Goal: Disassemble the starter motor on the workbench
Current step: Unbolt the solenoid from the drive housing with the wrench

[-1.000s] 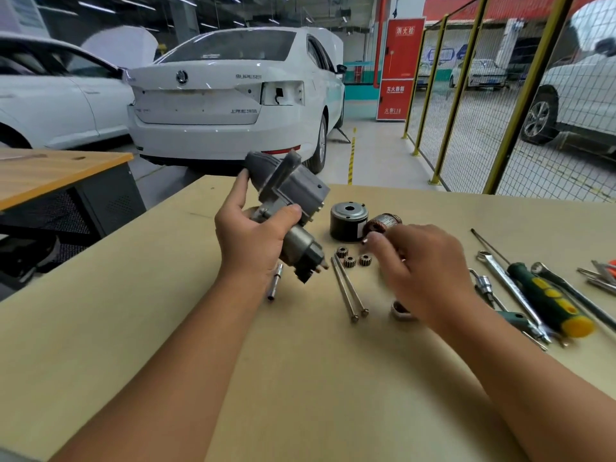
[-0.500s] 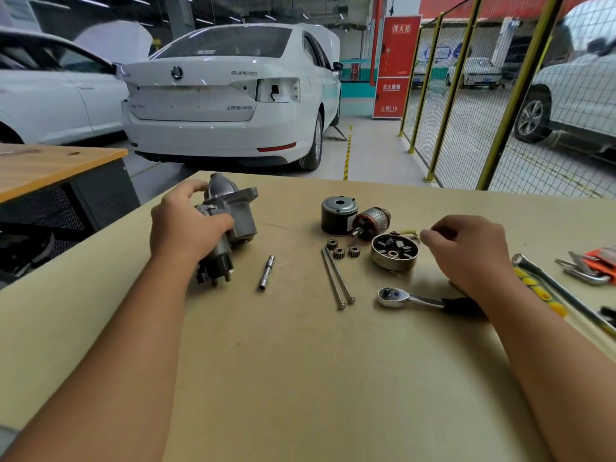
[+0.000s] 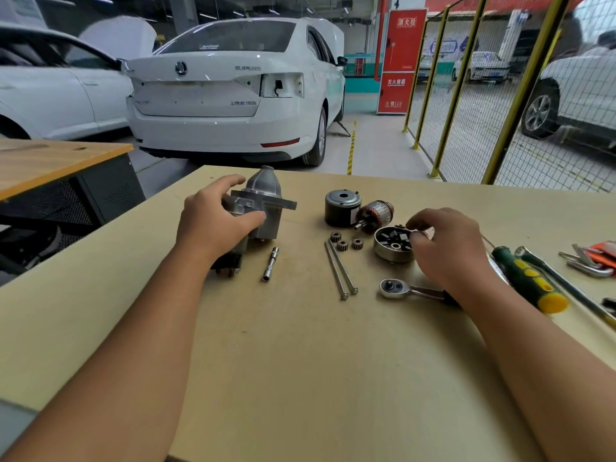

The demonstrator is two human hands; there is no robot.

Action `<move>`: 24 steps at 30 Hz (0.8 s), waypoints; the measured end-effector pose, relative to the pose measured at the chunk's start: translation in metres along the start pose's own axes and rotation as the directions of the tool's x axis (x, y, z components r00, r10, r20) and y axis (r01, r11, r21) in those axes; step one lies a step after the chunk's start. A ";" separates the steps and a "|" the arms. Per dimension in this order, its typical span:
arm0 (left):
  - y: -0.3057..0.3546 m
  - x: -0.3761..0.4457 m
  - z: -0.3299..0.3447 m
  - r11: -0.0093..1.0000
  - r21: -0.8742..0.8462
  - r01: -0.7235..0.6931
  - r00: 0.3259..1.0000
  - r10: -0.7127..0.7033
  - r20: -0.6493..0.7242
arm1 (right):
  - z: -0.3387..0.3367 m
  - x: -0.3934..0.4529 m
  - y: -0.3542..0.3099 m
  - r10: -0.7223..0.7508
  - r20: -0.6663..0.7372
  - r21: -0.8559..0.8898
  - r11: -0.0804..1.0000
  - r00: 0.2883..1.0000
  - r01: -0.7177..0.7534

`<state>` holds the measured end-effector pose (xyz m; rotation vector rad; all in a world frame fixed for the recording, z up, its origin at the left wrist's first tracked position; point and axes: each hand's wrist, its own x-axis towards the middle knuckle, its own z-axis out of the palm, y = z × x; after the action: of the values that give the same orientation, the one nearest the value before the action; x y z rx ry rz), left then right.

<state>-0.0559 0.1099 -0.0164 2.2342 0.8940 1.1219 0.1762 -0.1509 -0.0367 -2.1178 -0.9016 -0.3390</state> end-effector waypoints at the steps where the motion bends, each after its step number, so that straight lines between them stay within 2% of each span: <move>1: 0.001 0.000 0.003 1.000 -0.022 0.011 1.000 -0.011 0.019 | 0.000 0.001 0.000 0.025 -0.015 0.019 1.000 1.000 -0.025; 5: 0.004 0.000 0.012 0.992 -0.074 0.102 0.992 -0.095 0.085 | -0.015 0.006 0.002 0.127 -0.145 0.112 0.987 0.981 -0.112; 7: 0.004 0.001 0.014 0.983 -0.111 0.144 0.987 -0.135 0.088 | -0.029 0.011 0.011 0.176 -0.155 0.042 0.984 0.972 -0.172; 11: 0.004 0.003 0.014 0.943 -0.224 0.244 0.965 -0.214 0.149 | -0.054 0.019 0.036 0.335 -0.013 -0.183 0.926 0.942 -0.331; 14: 0.007 0.002 0.012 0.904 -0.274 0.329 0.934 -0.269 0.233 | -0.060 0.020 0.040 0.376 0.041 -0.225 0.906 0.926 -0.358; 17: 0.013 -0.003 0.014 0.798 -0.415 0.436 0.882 -0.287 0.375 | -0.059 0.020 0.036 0.373 0.144 -0.306 0.898 0.917 -0.317; 24: 0.026 -0.012 0.033 0.737 -0.495 0.461 0.868 -0.259 0.424 | -0.059 0.019 0.024 0.356 0.287 -0.408 0.885 0.889 -0.223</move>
<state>-0.0256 0.0790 -0.0233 1.5714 0.6820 0.6779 0.2100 -0.1970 -0.0027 -2.6814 -0.7320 0.0472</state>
